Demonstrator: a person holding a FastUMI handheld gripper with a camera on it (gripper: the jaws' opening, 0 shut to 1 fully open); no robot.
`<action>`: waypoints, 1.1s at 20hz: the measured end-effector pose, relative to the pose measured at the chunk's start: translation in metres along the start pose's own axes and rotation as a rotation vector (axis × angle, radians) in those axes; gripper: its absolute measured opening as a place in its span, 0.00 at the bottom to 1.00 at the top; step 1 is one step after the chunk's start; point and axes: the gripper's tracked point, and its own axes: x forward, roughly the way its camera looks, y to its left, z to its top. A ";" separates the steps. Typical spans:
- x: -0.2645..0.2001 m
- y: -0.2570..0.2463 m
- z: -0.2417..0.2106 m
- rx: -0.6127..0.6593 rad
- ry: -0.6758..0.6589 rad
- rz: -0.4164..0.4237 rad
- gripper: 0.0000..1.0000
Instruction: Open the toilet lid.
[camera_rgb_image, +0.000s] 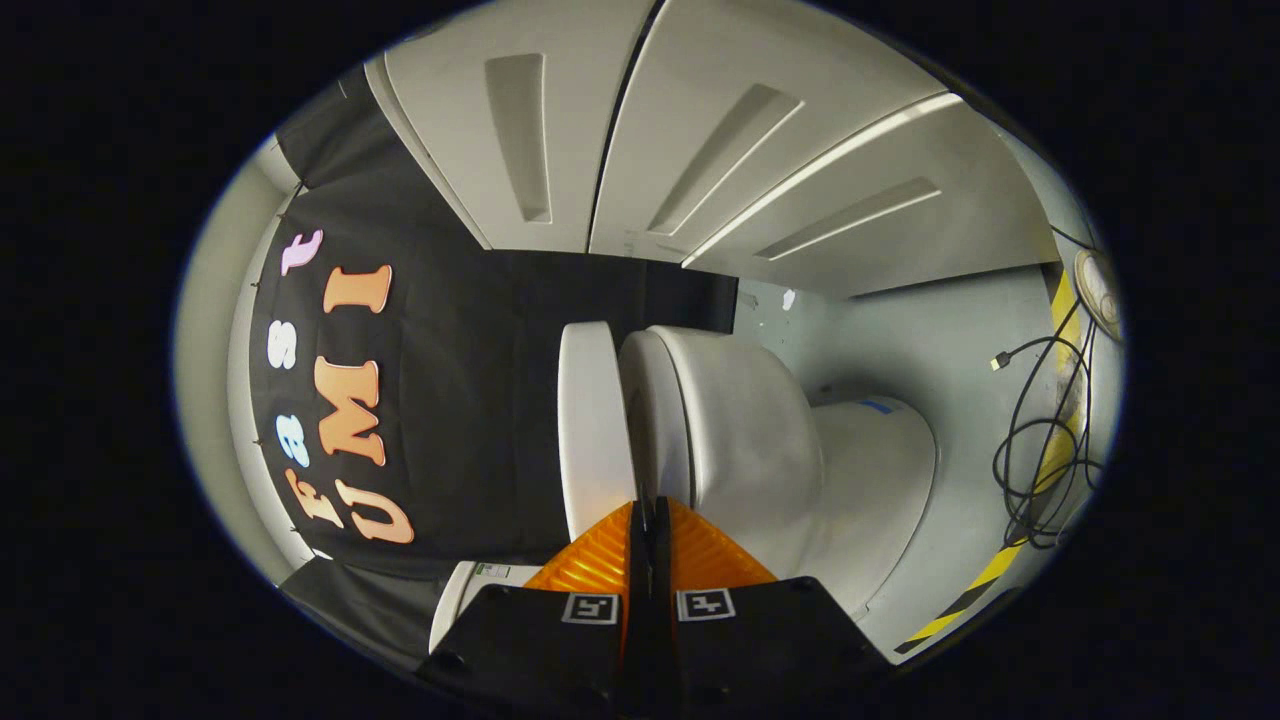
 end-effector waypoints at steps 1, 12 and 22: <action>0.000 0.002 -0.002 -0.026 0.000 -0.014 0.07; -0.014 0.146 -0.028 -0.363 -0.079 0.141 0.08; -0.012 0.228 -0.081 -0.773 -0.135 0.085 0.08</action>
